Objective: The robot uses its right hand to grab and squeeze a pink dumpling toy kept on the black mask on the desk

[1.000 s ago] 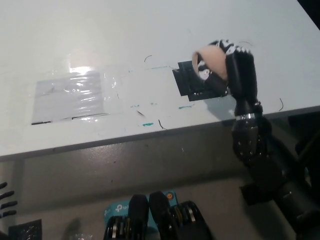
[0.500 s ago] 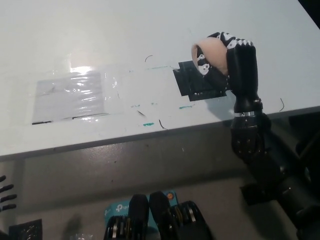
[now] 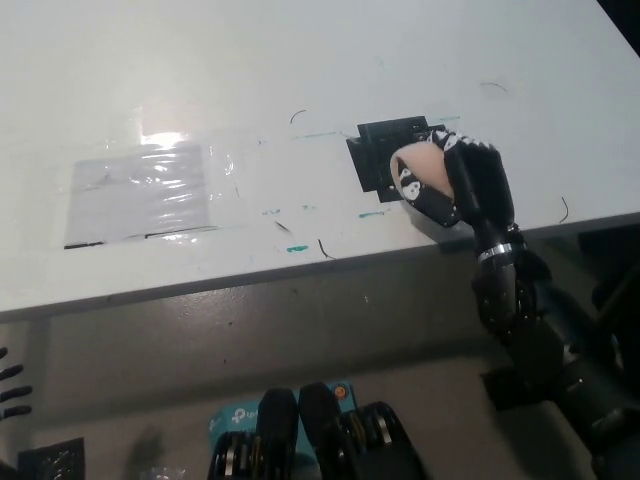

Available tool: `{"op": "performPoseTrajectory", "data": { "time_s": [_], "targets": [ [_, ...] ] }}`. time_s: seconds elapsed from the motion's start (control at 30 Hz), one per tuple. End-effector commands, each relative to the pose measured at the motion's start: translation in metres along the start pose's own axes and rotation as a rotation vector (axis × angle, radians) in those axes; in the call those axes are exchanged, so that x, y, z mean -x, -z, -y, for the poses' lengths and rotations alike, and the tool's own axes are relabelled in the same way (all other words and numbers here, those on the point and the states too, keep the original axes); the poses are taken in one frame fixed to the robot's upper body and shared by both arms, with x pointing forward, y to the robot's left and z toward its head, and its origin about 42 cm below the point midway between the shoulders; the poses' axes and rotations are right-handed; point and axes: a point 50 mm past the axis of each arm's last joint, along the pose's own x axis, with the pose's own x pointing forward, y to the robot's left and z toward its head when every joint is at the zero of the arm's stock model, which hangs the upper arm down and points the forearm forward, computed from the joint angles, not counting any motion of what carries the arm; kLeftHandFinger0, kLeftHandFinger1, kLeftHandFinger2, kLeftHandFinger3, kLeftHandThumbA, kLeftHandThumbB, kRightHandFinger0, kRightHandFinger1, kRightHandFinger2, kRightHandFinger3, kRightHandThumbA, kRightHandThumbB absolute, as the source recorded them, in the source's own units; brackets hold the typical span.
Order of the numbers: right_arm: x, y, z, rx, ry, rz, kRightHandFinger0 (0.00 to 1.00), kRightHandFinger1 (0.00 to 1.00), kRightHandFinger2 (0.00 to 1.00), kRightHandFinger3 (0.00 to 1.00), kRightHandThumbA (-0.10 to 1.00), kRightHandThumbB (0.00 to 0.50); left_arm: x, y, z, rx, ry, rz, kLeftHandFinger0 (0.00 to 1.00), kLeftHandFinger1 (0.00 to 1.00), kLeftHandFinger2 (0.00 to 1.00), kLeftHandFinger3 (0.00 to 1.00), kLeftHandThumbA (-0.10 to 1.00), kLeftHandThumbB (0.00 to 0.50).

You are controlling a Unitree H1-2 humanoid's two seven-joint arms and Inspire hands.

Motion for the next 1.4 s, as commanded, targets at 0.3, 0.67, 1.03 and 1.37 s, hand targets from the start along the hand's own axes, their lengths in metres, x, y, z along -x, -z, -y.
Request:
{"op": "performPoseTrajectory", "data": {
  "time_s": [0.3,0.67,1.03,1.37],
  "targets": [
    [-0.03,-0.02,0.01,0.12,-0.142,-0.178,1.0,1.0,1.0,1.0,0.34,0.266,0.004,-0.011,-0.011,-0.024,-0.01,0.013,0.73,0.76,0.83,0.89,1.0,0.078],
    [-0.024,-0.047,0.026,0.05,-0.082,-0.116,1.0,1.0,1.0,1.0,0.6,0.443,0.003,-0.01,-0.009,-0.02,-0.014,0.016,0.72,0.75,0.82,0.9,1.0,0.069],
    [-0.012,-0.063,0.057,-0.04,-0.05,-0.036,1.0,1.0,1.0,1.0,0.52,0.392,0.001,-0.01,-0.009,-0.025,-0.008,0.017,0.7,0.73,0.82,0.87,1.0,0.11],
    [0.057,-0.047,0.122,-0.248,0.096,-0.022,0.48,0.69,1.0,1.0,-0.07,0.183,0.0,-0.011,-0.011,-0.033,-0.007,0.013,0.72,0.75,0.84,0.86,1.0,0.101]
  ]
}}
